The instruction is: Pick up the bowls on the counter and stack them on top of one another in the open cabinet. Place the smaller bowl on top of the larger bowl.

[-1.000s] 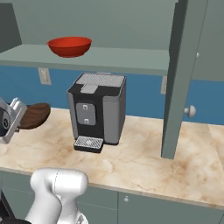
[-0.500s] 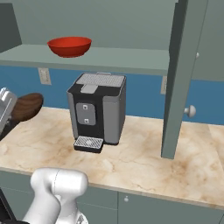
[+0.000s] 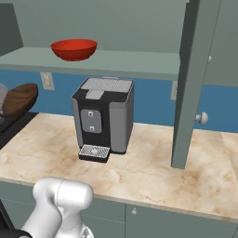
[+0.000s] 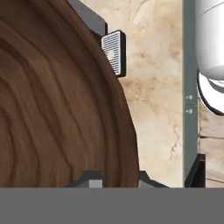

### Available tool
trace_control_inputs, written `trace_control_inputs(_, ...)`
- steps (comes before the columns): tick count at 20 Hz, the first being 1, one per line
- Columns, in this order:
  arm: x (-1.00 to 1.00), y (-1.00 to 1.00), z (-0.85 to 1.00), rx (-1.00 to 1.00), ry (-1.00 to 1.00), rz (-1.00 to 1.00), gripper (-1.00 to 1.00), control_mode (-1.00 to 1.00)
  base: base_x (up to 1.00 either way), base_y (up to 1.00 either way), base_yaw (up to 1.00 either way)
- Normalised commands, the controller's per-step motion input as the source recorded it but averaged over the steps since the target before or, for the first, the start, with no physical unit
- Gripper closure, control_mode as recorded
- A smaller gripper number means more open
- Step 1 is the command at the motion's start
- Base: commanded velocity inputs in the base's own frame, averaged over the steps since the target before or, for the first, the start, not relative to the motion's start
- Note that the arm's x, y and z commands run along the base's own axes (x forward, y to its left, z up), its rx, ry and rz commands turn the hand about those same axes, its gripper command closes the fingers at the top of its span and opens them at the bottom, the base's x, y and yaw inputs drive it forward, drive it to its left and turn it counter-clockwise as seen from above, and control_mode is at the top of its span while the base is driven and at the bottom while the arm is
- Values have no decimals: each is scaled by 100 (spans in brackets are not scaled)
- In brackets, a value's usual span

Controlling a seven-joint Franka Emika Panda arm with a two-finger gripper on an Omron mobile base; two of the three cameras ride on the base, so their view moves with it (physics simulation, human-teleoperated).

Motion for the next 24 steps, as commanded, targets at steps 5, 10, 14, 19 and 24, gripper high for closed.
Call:
trace_control_inputs(5,-1,-11,53,-3,-6,2,100,-100,0,0,0)
trace_control_inputs(10,6,-14,46,-1,-5,4,100,-100,0,0,0)
trace_control_inputs(14,10,-8,39,0,-5,5,100,-100,0,0,0)
trace_control_inputs(19,3,-1,37,-2,-9,1,100,-100,0,0,0)
trace_control_inputs(24,11,0,35,-1,-11,-1,100,-100,0,0,0)
